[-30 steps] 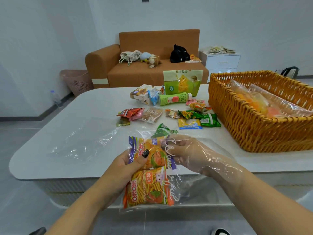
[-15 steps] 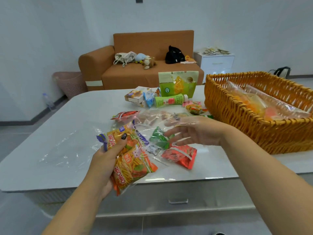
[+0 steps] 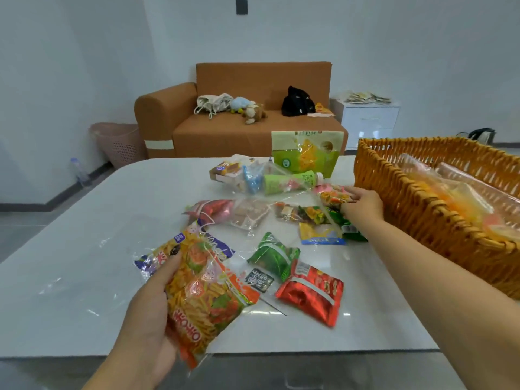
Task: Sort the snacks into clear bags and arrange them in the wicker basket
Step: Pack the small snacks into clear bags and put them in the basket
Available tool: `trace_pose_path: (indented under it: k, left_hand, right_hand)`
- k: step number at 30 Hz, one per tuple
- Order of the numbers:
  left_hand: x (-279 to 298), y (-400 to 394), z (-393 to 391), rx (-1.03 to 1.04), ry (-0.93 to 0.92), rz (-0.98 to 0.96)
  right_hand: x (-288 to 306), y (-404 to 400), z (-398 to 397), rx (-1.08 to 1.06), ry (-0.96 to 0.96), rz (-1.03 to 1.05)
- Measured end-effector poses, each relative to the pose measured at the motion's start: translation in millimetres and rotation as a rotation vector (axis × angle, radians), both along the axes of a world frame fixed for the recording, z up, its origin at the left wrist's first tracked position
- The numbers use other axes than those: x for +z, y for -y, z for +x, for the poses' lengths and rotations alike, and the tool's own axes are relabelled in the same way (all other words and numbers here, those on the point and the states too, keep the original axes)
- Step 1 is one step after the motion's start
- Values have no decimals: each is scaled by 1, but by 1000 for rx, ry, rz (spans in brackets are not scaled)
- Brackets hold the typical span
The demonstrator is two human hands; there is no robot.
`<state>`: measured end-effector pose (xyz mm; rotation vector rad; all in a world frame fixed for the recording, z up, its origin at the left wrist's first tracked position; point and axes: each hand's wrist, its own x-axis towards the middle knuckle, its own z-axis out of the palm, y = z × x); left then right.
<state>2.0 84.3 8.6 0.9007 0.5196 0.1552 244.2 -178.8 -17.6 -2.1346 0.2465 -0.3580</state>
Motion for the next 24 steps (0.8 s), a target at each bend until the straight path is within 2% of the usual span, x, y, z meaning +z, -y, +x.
trace_pose_path:
  k: [3, 5, 10, 12, 13, 17, 20, 24]
  left_hand:
    - [-13, -4, -5, -16, -6, 3]
    - [-8, -2, -4, -9, -31, 15]
    - [-4, -2, -7, 7, -25, 12]
    - [-3, -3, -8, 6, -17, 10]
    - [0, -3, -10, -4, -9, 14]
    - [1, -11, -14, -13, -16, 24]
    - [2, -17, -18, 10, -30, 21]
    - [5, -19, -27, 29, -17, 34]
  right_hand:
    - [-10, -7, 17, 55, -93, -309]
    - [-13, -8, 20, 65, -89, -431]
    - [-11, -4, 14, 134, 26, -519]
    - [-8, -4, 8, 89, 72, -489]
    - [-5, -6, 1, 42, 106, -438]
    - [17, -20, -45, -132, 222, 52]
    - [11, -35, -86, -31, 208, 422]
    - [13, -44, -133, 114, 137, 644]
